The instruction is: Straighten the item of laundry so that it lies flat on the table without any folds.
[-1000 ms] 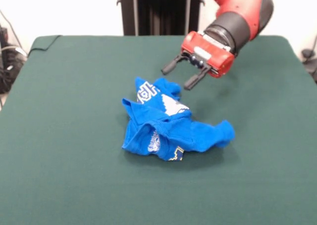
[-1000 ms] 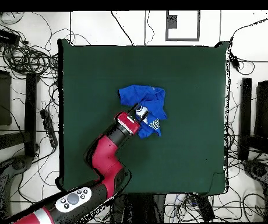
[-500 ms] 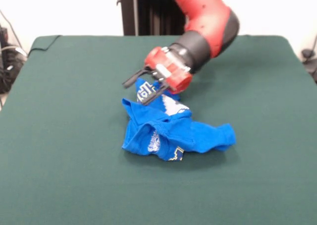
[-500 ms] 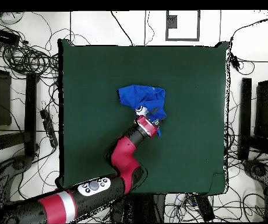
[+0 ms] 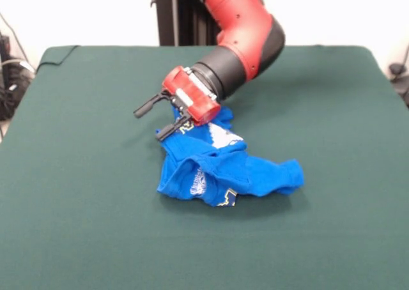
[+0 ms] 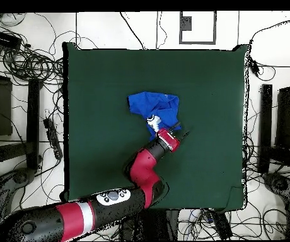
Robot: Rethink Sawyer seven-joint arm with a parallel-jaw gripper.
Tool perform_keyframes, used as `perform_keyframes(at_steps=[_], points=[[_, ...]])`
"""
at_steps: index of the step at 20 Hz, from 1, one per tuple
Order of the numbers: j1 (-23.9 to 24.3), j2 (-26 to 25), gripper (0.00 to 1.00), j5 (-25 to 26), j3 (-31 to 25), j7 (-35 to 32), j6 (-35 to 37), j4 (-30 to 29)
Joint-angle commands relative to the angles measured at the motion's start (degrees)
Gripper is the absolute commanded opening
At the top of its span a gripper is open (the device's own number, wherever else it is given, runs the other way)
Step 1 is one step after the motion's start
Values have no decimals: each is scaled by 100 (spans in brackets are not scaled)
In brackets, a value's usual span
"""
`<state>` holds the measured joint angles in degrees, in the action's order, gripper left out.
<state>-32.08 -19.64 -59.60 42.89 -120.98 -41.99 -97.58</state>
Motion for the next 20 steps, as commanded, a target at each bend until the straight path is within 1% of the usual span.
perform_keyframes(at_steps=[1, 4, 7, 9, 11, 14, 15, 17, 20], points=[[-160, -6, 100, 144, -893, -910, -334, 849], [-157, 246, 100, 487, -895, -1003, -168, 792], [-152, 363, 100, 558, -923, -1017, -106, 762], [-135, 372, 100, 529, -959, -965, -94, 816], [-89, 395, 100, 625, -971, -948, -127, 880], [47, 465, 100, 1050, -978, -1305, -435, 1021], [98, 482, 100, 1117, -1011, -1316, -428, 1076], [100, 457, 100, 910, -1030, -1087, -365, 1139], [221, 293, 100, 888, -964, -885, -501, 1386]])
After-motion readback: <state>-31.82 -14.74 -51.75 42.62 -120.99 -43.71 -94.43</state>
